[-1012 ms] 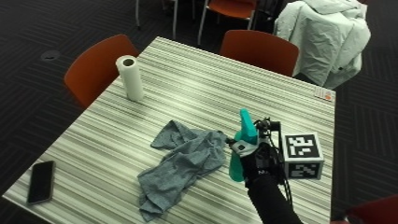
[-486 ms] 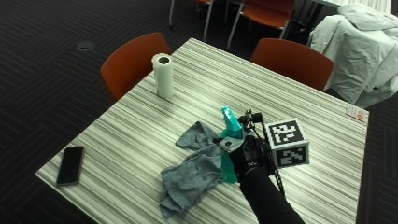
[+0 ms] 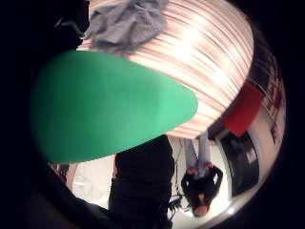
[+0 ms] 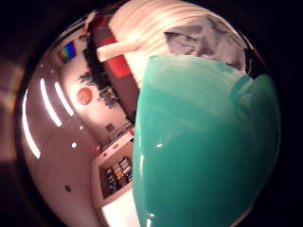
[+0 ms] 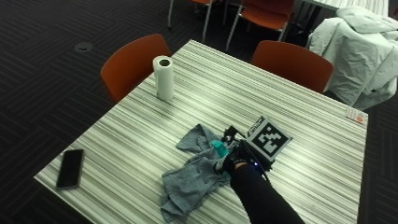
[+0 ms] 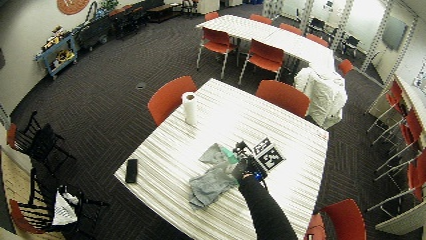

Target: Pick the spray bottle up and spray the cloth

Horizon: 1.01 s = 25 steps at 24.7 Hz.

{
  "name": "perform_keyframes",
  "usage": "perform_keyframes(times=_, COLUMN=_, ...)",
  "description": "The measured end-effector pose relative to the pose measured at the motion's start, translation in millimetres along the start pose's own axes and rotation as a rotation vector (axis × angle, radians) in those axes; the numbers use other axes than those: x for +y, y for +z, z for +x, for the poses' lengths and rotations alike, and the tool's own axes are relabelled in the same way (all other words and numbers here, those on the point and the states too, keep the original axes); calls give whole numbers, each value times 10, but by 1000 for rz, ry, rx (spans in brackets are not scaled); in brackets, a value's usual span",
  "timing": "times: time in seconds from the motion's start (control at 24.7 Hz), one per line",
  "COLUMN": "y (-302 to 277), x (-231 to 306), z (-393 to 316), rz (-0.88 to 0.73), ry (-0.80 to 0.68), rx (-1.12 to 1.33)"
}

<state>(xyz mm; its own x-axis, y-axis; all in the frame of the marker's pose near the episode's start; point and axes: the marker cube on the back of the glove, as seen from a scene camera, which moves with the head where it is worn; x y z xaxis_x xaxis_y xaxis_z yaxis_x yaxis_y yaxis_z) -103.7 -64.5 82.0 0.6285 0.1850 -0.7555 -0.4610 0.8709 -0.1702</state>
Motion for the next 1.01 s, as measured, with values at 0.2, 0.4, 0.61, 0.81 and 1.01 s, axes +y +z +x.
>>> perform_keyframes(times=0.2, y=197, x=-18, z=291, rz=-164, ry=172, rx=184)
perform_keyframes(times=0.4, y=268, x=-34, z=449, rz=-221, ry=282, rx=261)
perform_keyframes(times=0.61, y=282, x=-31, z=480, rz=-240, ry=272, rx=273)
perform_keyframes(times=0.81, y=237, x=-5, z=462, rz=-218, ry=227, rx=246)
perform_keyframes(times=1.01, y=82, x=-56, z=461, rz=-53, ry=208, rx=198)
